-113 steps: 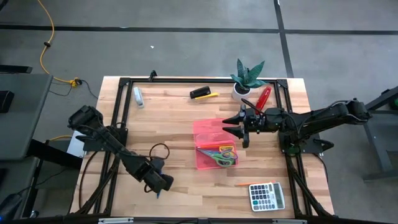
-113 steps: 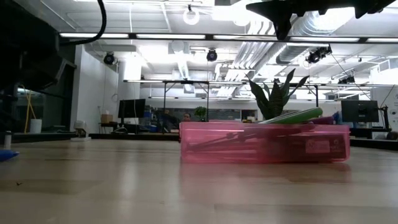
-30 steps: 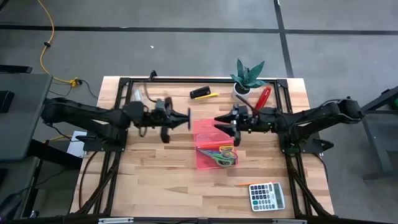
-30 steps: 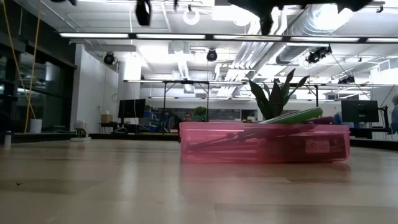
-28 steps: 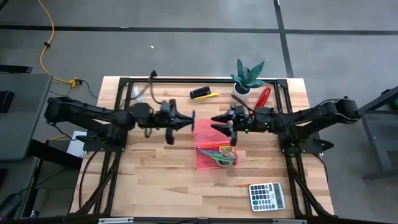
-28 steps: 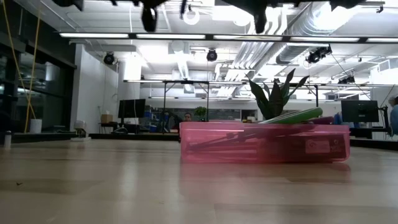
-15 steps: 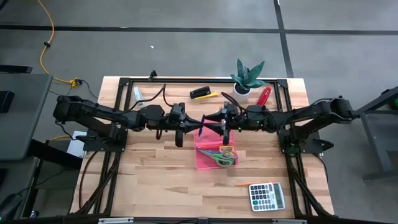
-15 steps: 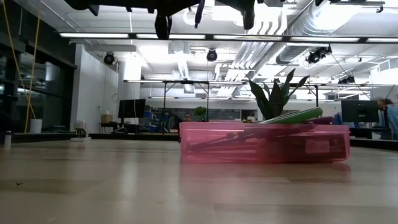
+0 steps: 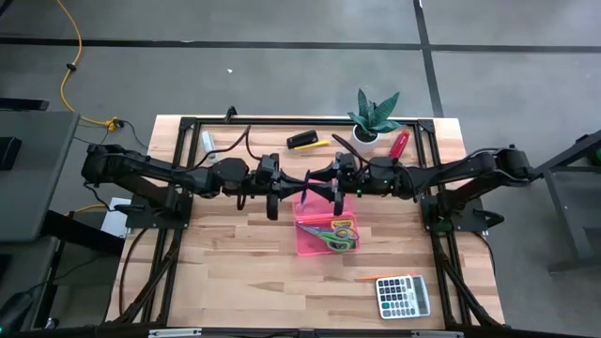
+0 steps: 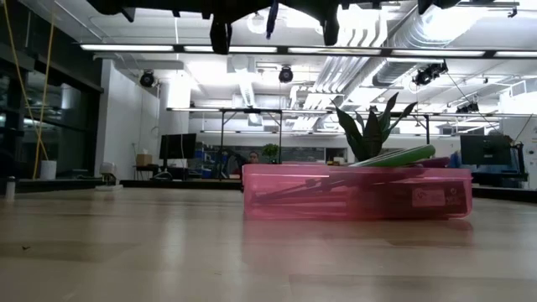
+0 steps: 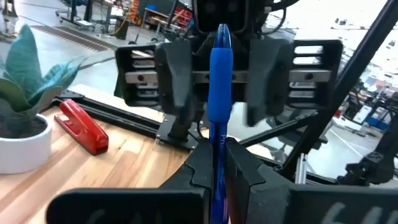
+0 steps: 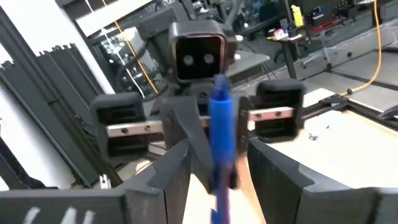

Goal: Pack school essentials
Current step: Put the blue pen into the pink supply box

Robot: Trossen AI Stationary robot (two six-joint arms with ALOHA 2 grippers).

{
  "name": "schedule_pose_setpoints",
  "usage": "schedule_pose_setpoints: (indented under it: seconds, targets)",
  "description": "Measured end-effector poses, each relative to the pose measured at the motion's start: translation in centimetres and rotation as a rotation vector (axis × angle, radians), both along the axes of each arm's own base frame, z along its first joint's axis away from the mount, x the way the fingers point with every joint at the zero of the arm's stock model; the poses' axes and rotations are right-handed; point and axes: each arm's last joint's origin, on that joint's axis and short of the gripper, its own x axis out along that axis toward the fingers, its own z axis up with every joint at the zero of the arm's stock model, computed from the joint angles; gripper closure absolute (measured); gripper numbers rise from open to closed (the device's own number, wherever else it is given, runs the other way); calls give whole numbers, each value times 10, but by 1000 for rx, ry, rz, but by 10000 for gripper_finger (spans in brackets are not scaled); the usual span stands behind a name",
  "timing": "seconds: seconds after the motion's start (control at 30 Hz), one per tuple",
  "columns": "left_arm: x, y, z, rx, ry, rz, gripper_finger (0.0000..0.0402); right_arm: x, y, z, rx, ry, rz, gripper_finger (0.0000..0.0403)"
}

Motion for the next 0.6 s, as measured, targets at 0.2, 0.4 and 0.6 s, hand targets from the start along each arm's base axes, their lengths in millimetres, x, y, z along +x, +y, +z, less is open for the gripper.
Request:
schedule_pose_setpoints:
  seconds: [0.2,0.4,0.6]
  targets:
    - [7,1,-9,-13,4,0,401,7,0,-6,20,-4,-1,258]
    - [10,2,-12,-28,3,27,401,7,0,-7,30,-5,-3,289]
    - [9,1,-11,-26,1,22,400,7,-1,-7,30,-5,-4,351]
